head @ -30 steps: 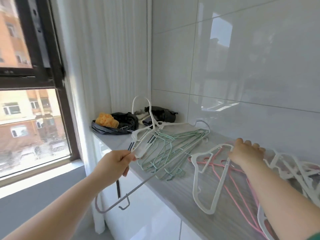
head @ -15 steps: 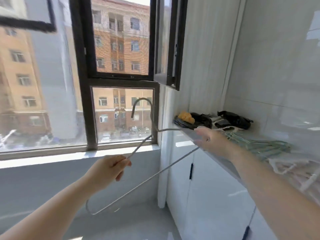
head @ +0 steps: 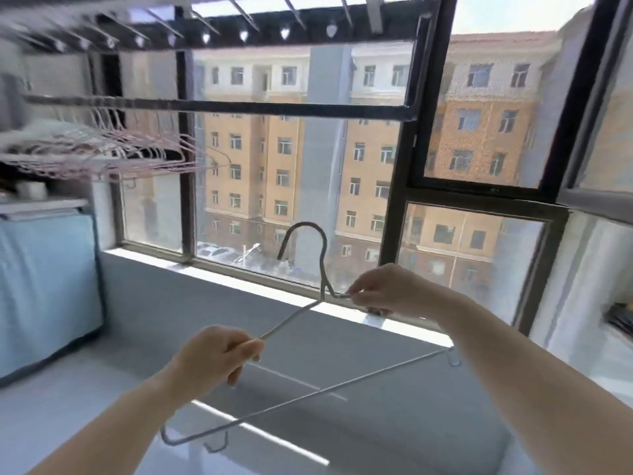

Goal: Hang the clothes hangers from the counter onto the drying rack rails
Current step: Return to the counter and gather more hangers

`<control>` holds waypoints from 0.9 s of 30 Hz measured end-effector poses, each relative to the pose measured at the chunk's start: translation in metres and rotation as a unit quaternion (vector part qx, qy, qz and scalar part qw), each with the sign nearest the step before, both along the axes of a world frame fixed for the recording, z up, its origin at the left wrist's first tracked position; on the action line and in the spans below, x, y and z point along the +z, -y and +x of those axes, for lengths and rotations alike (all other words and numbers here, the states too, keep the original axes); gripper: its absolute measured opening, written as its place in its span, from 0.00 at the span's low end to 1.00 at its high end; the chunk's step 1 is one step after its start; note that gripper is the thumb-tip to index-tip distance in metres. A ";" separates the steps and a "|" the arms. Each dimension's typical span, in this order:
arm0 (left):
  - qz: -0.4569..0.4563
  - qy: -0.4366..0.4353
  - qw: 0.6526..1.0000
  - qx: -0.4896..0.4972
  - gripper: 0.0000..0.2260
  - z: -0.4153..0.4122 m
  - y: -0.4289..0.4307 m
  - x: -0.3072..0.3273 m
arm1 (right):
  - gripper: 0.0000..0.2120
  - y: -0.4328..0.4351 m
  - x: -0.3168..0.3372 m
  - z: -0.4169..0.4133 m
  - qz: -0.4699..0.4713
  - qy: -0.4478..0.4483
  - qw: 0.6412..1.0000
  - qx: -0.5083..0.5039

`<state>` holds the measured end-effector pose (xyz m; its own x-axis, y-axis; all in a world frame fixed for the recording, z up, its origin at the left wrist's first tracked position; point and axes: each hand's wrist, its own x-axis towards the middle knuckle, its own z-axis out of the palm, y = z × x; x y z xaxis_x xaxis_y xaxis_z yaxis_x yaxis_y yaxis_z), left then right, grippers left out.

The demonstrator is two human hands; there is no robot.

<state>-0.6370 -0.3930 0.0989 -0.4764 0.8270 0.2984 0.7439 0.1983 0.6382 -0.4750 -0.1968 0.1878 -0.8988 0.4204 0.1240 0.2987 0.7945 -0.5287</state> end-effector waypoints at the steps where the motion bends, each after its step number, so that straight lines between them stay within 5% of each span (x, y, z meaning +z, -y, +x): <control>1: 0.001 0.001 1.000 0.022 0.15 -0.015 0.012 0.001 | 0.05 0.004 0.000 -0.023 -0.007 0.006 1.000 0.017; 4: 0.010 -0.003 0.993 0.118 0.19 -0.064 0.040 0.003 | 0.06 0.018 0.001 -0.090 -0.033 -0.001 0.998 0.052; 7: 0.086 -0.036 0.961 0.261 0.04 -0.122 0.054 0.005 | 0.09 0.028 0.006 -0.156 -0.041 -0.015 0.997 0.066; 12: 0.157 -0.131 0.907 0.367 0.12 -0.196 0.049 0.026 | 0.09 0.028 0.025 -0.241 -0.143 -0.085 0.984 0.060; 16: 0.184 -0.044 0.936 0.297 0.03 -0.229 0.034 0.039 | 0.09 0.032 0.040 -0.310 -0.278 -0.130 0.950 0.056; 21: 0.143 0.059 0.978 0.141 0.10 -0.263 0.015 0.039 | 0.08 0.046 0.044 -0.383 -0.444 -0.149 0.883 0.041; 27: 0.164 0.109 0.979 0.061 0.08 -0.319 -0.008 0.061 | 0.09 0.053 0.050 -0.458 -0.479 -0.185 0.858 -0.007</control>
